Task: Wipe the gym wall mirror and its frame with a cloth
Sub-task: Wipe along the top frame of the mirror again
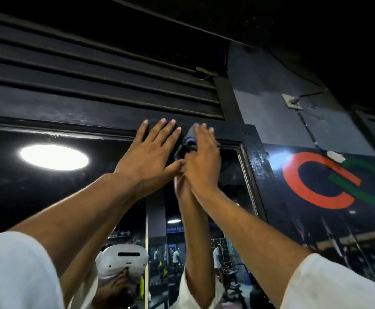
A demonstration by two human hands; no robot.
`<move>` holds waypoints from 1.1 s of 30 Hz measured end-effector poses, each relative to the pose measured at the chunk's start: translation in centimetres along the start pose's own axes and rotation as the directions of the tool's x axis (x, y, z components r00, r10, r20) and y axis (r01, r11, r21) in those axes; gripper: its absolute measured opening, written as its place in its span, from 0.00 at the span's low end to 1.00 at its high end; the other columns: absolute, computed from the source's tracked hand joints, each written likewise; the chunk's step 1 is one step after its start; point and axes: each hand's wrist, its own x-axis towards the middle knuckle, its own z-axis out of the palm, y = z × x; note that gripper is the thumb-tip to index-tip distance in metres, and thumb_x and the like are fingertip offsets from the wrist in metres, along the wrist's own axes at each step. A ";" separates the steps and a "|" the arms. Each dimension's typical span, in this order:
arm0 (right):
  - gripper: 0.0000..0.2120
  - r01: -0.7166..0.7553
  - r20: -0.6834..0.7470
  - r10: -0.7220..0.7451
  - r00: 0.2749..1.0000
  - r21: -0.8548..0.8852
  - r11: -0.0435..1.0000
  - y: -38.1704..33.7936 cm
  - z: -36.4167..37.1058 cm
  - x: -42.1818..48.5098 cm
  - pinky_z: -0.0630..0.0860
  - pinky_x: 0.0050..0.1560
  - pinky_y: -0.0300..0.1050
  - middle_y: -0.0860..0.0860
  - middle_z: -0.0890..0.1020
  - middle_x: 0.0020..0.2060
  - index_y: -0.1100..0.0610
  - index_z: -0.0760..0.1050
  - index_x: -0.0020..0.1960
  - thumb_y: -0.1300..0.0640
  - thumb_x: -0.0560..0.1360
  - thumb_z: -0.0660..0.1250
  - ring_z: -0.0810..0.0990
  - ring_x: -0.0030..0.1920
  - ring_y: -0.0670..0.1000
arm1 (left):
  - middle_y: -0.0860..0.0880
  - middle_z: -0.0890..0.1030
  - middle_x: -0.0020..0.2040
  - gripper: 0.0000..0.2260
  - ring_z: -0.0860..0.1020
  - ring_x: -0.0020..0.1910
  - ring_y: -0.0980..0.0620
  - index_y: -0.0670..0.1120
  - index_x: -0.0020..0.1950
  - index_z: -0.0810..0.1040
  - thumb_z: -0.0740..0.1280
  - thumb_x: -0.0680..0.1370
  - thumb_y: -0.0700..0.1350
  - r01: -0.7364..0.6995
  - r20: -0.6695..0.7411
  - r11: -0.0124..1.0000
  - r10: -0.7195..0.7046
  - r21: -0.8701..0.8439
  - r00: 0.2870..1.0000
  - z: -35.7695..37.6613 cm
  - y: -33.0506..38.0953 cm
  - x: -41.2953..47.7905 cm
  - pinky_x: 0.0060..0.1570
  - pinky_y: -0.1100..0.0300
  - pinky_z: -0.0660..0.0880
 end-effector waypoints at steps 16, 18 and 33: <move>0.27 0.225 0.216 -0.222 0.951 0.012 0.974 -7.8 6.0 3.3 0.56 0.83 0.47 0.54 0.72 0.77 0.57 0.73 0.76 0.71 0.80 0.58 0.62 0.82 0.51 | 0.50 0.48 0.88 0.41 0.43 0.86 0.52 0.50 0.88 0.49 0.38 0.80 0.71 0.054 -0.089 0.996 -0.047 0.068 0.995 -2.8 -10.7 -4.6 0.84 0.45 0.41; 0.27 0.309 0.275 -0.288 0.917 -0.032 0.951 -8.1 5.7 4.3 0.65 0.80 0.54 0.53 0.78 0.73 0.54 0.77 0.74 0.68 0.78 0.57 0.71 0.77 0.53 | 0.50 0.48 0.88 0.40 0.42 0.86 0.52 0.50 0.88 0.48 0.38 0.81 0.71 0.043 -0.093 0.998 -0.038 0.047 0.995 -2.9 -10.7 -4.8 0.84 0.45 0.41; 0.24 -0.036 -0.148 0.022 0.989 -0.094 0.995 -5.7 4.9 -1.0 0.71 0.75 0.52 0.54 0.76 0.74 0.55 0.76 0.73 0.70 0.81 0.59 0.71 0.77 0.53 | 0.50 0.47 0.88 0.39 0.42 0.87 0.51 0.50 0.88 0.47 0.39 0.82 0.70 0.051 -0.091 0.997 -0.045 0.059 0.995 -2.9 -10.5 -5.1 0.84 0.45 0.39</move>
